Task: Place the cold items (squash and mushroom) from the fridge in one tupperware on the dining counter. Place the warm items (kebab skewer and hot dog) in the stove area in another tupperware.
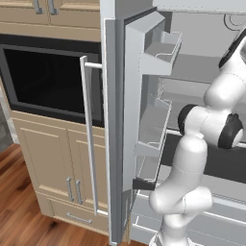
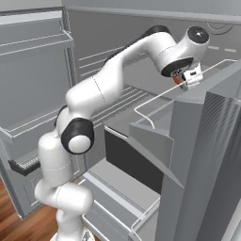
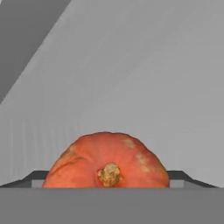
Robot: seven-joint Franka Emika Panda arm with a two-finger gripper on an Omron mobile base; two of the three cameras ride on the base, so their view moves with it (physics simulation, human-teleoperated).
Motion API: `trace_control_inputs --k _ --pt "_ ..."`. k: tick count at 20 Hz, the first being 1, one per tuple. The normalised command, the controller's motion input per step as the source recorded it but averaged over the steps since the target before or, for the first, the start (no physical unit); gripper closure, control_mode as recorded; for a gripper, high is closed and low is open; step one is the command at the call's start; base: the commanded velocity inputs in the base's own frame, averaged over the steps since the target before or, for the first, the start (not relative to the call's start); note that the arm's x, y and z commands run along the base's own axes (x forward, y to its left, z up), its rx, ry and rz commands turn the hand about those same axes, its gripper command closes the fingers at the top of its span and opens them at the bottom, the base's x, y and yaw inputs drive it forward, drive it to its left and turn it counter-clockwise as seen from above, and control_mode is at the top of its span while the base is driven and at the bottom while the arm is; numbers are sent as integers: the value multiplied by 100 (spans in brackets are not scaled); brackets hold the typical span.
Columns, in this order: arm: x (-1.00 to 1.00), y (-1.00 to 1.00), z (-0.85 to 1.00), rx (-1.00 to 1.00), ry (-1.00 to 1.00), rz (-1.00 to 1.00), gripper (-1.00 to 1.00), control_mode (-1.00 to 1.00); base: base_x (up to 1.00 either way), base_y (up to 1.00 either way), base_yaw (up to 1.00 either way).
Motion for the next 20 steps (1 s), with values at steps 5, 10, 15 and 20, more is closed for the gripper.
trace_control_inputs --k 5,10,15,20 --pt "-100 56 -88 8 -41 0 100 -100 0 0 0" --pt "-100 99 -100 -10 -36 0 100 -100 0 0 0" --pt "-100 100 -100 -36 -26 0 100 -100 0 0 0" --pt "-100 100 -93 -64 -7 -3 100 -100 0 0 0"
